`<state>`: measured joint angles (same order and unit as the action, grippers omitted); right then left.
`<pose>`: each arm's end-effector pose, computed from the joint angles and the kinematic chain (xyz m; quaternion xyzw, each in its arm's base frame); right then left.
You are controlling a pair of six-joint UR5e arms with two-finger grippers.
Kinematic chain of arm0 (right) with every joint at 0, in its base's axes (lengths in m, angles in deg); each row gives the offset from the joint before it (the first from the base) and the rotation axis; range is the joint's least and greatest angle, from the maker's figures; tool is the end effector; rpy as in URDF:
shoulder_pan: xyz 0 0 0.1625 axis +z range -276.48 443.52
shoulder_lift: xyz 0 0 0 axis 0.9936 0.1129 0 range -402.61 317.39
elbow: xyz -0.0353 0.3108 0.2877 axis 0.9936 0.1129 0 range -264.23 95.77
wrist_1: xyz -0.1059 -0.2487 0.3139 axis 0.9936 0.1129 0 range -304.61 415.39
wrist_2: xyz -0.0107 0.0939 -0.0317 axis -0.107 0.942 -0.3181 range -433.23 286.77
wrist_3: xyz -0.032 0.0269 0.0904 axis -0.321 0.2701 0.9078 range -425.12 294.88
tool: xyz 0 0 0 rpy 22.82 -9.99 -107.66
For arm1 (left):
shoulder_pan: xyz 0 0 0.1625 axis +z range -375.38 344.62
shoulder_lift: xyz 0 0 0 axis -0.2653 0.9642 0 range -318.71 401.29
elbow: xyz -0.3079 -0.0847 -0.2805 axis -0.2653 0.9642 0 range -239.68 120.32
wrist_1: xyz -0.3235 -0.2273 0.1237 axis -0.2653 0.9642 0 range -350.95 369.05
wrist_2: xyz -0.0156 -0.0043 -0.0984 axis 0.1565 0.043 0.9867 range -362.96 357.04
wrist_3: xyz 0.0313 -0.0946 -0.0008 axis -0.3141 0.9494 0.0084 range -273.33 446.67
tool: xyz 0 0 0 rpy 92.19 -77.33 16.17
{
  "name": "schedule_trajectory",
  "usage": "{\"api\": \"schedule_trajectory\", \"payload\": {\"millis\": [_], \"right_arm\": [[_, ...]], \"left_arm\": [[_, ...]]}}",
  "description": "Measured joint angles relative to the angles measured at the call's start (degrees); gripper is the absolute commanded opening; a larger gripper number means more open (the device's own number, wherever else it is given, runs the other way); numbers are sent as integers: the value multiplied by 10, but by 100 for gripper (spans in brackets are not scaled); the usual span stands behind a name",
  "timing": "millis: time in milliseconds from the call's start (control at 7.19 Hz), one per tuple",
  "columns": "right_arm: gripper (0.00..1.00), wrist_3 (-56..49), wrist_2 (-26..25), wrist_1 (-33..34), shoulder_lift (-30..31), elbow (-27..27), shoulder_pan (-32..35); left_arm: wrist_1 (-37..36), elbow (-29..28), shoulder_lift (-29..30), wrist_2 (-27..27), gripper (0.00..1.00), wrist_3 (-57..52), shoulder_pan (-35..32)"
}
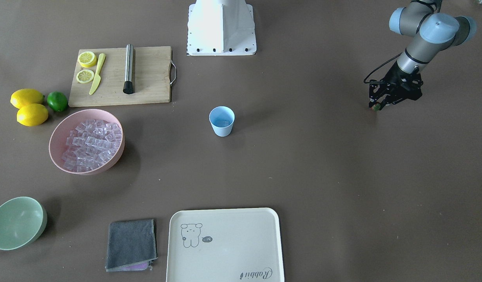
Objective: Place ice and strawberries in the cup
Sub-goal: 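Lift the strawberry with the left gripper and carry it over the cup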
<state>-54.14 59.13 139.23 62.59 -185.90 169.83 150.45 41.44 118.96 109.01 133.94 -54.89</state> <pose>0.0415 -0.3865 0.6657 -0.0249 -0.3610 0.0510 0.9308 0.2754 -0.3516 0.5686 0.1438 0.4271 0.1058 0.8864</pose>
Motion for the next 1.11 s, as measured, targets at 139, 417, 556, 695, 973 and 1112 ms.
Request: {"api": "schedule_trajectory", "payload": {"millis": [139, 417, 556, 695, 973, 1112], "right_arm": [[100, 0, 0, 0, 0, 0, 0], [100, 0, 1, 0, 0, 0, 0], [100, 0, 1, 0, 0, 0, 0], [100, 0, 1, 0, 0, 0, 0], [100, 0, 1, 0, 0, 0, 0], [100, 0, 1, 0, 0, 0, 0]], "left_arm": [[0, 9, 4, 22, 0, 0, -6], [-1, 15, 42, 75, 0, 9, -30], [-1, 14, 78, 90, 0, 32, -33], [-1, 10, 125, 101, 0, 81, -31], [-1, -5, 245, 103, 0, 200, 8], [-1, -21, 306, 85, 0, 250, 36]]}}
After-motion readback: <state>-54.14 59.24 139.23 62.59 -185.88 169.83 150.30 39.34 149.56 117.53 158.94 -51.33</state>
